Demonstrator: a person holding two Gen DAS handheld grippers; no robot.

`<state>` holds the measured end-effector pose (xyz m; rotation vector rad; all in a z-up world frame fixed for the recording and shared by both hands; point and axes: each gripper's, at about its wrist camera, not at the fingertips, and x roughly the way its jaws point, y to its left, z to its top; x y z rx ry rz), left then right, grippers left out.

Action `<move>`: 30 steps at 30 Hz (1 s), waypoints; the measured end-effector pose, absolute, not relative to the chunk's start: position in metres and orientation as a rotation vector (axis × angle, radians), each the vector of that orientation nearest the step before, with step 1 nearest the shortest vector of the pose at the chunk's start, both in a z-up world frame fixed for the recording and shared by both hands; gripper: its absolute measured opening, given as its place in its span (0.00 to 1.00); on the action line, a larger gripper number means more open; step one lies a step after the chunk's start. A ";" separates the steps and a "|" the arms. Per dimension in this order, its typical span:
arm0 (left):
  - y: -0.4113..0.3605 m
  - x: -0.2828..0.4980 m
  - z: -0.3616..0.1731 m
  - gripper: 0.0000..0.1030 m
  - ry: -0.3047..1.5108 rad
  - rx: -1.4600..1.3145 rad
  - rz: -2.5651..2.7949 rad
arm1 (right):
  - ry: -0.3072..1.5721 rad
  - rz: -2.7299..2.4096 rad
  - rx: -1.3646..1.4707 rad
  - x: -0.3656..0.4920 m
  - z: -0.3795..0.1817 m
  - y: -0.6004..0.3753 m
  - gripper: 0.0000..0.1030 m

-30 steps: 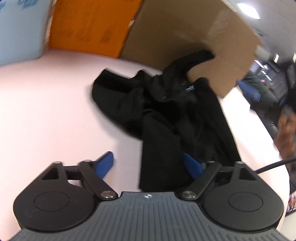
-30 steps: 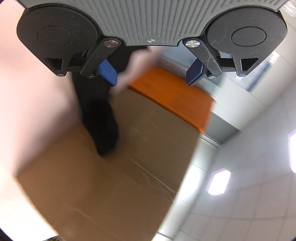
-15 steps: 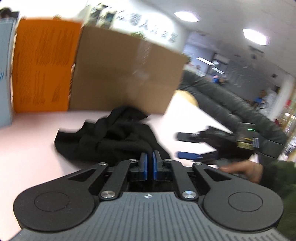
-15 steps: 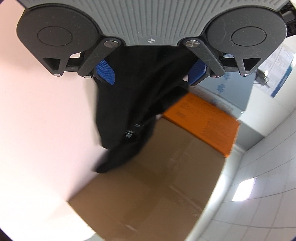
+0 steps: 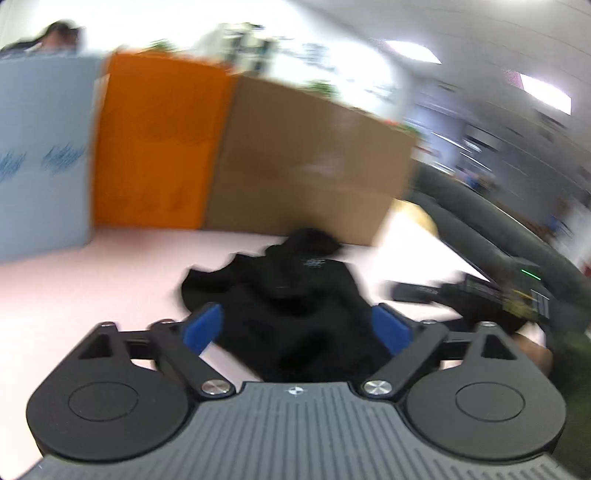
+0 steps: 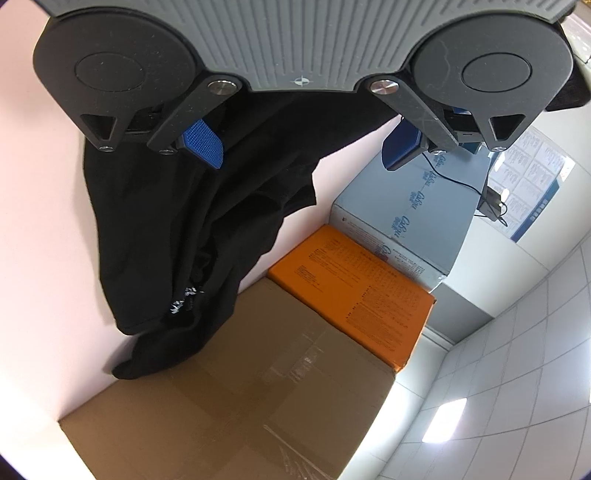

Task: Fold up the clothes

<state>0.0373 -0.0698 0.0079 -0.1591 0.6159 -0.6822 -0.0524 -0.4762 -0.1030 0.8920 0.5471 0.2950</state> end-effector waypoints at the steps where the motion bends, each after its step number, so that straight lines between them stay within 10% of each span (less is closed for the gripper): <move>1: -0.074 0.052 -0.002 0.87 0.661 -0.175 -0.662 | 0.550 0.289 0.895 -0.053 -0.104 -0.478 0.91; 11: -0.136 0.143 -0.075 0.82 0.902 -0.098 -0.568 | 0.544 0.191 0.915 -0.075 -0.110 -0.499 0.93; 13: -0.143 0.143 -0.080 0.17 0.882 -0.072 -0.599 | 0.542 0.168 0.931 -0.077 -0.113 -0.505 0.93; 14: -0.142 0.141 -0.080 0.05 0.884 -0.087 -0.618 | 0.541 0.157 0.939 -0.077 -0.115 -0.507 0.93; 30: -0.004 -0.004 -0.009 0.05 0.788 -0.142 -0.699 | 0.609 0.382 0.804 -0.054 -0.100 -0.442 0.97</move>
